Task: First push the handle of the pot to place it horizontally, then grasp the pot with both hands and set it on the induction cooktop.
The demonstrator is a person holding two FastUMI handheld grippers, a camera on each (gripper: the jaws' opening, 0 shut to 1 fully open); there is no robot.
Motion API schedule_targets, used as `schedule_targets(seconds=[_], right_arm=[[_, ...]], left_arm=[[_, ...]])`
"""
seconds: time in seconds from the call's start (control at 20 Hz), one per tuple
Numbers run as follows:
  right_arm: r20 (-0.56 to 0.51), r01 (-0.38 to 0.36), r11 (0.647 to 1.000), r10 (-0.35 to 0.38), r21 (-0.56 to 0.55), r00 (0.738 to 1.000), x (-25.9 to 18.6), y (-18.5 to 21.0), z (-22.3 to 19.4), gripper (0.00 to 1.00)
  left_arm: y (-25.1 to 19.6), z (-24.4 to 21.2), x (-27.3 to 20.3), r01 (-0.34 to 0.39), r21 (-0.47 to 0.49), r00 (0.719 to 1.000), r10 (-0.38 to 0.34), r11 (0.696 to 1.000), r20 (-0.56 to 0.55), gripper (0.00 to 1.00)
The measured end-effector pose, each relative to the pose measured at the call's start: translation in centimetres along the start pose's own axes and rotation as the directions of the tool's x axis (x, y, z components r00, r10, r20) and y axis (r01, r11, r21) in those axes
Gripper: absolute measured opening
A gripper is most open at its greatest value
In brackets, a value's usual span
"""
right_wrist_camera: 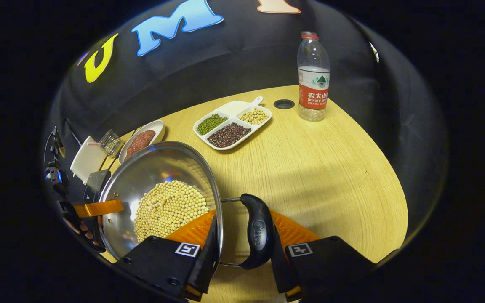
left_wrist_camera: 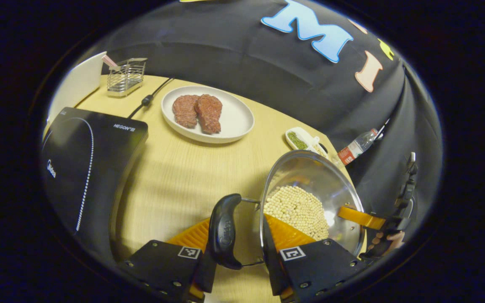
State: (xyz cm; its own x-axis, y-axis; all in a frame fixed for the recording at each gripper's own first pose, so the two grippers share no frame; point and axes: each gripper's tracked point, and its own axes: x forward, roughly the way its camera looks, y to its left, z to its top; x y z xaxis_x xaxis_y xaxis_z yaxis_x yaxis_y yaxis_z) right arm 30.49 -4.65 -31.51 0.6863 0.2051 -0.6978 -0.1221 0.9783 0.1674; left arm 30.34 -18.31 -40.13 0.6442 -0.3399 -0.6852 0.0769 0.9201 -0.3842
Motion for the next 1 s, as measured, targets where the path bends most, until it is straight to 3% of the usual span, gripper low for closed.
schedule_targets(seconds=[0.05, 0.1, 0.25, 0.3, 0.35, 0.5, 0.6, 0.7, 0.75, 0.8, 0.85, 0.95, 1.0], right_arm=[[-0.002, -0.002, 1.000, 0.002, 0.012, 1.000, -0.1, 0.0, 0.0, 0.61], [-0.003, -0.006, 1.000, 0.006, 0.015, 1.000, -0.2, 0.0, 0.0, 0.55], [-0.018, -0.018, 0.999, 0.019, 0.029, 1.000, 0.0, 0.1, 0.0, 0.52], [-0.017, -0.016, 0.999, 0.016, 0.028, 1.000, -0.2, 0.1, 0.0, 0.55], [-0.021, -0.010, 1.000, 0.010, 0.022, 1.000, -0.2, 0.1, -0.2, 0.52], [-0.032, 0.006, 1.000, -0.005, 0.024, 0.999, -0.6, 0.3, -0.7, 0.52], [-0.038, 0.012, 0.999, -0.010, 0.034, 0.999, -1.3, 0.6, -1.4, 0.52], [-0.035, 0.014, 1.000, -0.013, 0.027, 0.999, -3.6, 0.8, -1.9, 0.52], [-0.031, 0.015, 0.999, -0.014, 0.036, 0.999, -4.5, 1.0, -1.9, 0.51], [-0.026, 0.018, 0.999, -0.017, 0.039, 1.000, -5.5, 1.2, -1.9, 0.52], [-0.023, 0.023, 0.999, -0.022, 0.035, 0.999, -6.4, 1.4, -2.1, 0.54], [-0.018, 0.036, 0.999, -0.036, 0.040, 0.999, -8.4, 1.7, -2.5, 0.52], [-0.020, 0.042, 0.998, -0.041, 0.046, 0.999, -9.5, 1.9, -2.8, 0.52]], left_arm=[[0.0, -0.1, 0.1, 0.001, 0.003, 1.000, -0.001, 1.000, -0.003, 0.52], [0.0, 0.0, 0.1, -0.001, 0.008, 1.000, 0.001, 1.000, -0.004, 0.47], [0.0, 0.0, 0.1, -0.001, 0.006, 1.000, 0.001, 1.000, 0.001, 0.53], [0.0, 0.1, 0.0, -0.002, 0.012, 1.000, 0.002, 1.000, 0.001, 0.45], [0.0, 0.0, 0.0, -0.005, 0.022, 1.000, 0.005, 1.000, -0.003, 0.49], [0.1, -0.2, -0.6, 0.000, 0.030, 1.000, 0.001, 1.000, -0.017, 0.45], [-0.1, -0.5, -1.5, 0.006, 0.035, 1.000, -0.005, 0.999, -0.028, 0.49], [-0.4, -0.5, -2.9, 0.011, 0.048, 1.000, -0.010, 0.999, -0.028, 0.53], [-0.7, -0.5, -3.8, 0.014, 0.048, 1.000, -0.013, 0.999, -0.026, 0.45], [-0.9, -0.5, -4.6, 0.017, 0.046, 1.000, -0.016, 0.999, -0.025, 0.45], [-1.2, -0.7, -5.5, 0.019, 0.048, 1.000, -0.018, 0.999, -0.026, 0.53], [-1.8, -1.1, -7.5, 0.029, 0.059, 0.999, -0.027, 0.998, -0.031, 0.53], [-2.0, -1.2, -8.4, 0.037, 0.057, 0.999, -0.035, 0.998, -0.033, 0.48]])
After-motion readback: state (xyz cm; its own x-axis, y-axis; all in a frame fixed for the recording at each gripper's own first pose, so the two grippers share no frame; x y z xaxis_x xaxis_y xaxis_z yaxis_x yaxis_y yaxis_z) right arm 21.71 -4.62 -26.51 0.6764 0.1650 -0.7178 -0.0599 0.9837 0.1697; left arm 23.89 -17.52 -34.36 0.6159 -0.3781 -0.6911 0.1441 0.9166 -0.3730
